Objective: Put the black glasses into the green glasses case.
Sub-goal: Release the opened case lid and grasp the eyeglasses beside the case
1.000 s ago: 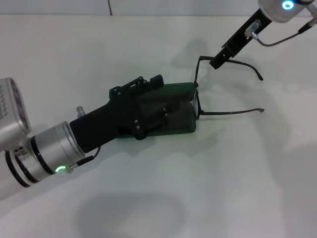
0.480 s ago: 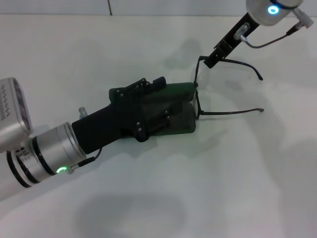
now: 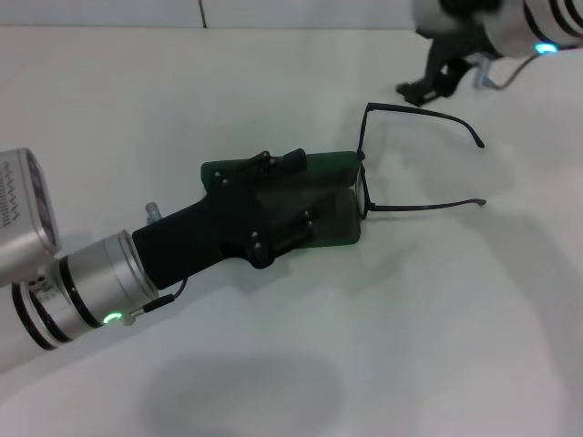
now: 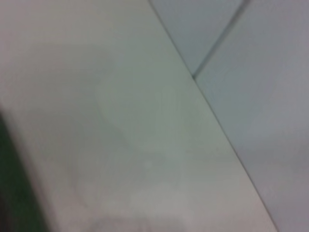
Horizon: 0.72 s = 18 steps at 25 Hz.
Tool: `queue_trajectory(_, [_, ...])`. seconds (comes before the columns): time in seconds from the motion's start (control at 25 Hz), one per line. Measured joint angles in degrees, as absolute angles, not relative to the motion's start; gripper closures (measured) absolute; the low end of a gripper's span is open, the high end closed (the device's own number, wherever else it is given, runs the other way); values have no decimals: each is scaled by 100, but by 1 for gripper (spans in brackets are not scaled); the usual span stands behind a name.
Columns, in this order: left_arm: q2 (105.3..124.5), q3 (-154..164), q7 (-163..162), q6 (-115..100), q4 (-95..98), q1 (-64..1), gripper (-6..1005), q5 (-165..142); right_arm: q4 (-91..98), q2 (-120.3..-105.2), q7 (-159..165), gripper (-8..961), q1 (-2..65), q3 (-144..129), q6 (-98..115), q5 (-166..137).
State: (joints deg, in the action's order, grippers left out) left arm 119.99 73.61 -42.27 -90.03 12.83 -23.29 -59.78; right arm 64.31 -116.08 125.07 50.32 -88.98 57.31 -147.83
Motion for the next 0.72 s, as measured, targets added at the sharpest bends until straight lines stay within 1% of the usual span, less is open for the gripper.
queue_trajectory(0.2, [12012,7407,-4227,-8993,1283,-2329,344,-5986,6902,-11614,10885,172,4378,-9273,5487,-14624])
queue_trajectory(0.36, [12014,7408,-4227,-8980,1283,-2329,345,-5987,7327,-11604,9845,176,4014,-9432,5559,-14342])
queue_trajectory(0.56, [12015,7409,-4227,-8968,1258,-2357,346,-5960,7542,-11607,8941,176,3849,-9459,5661,-13875])
queue_trajectory(0.72, [12015,7400,-4227,-8962,1257,-2380,347,-5945,7496,-11606,8604,176,3926,-9493,5809,-13786])
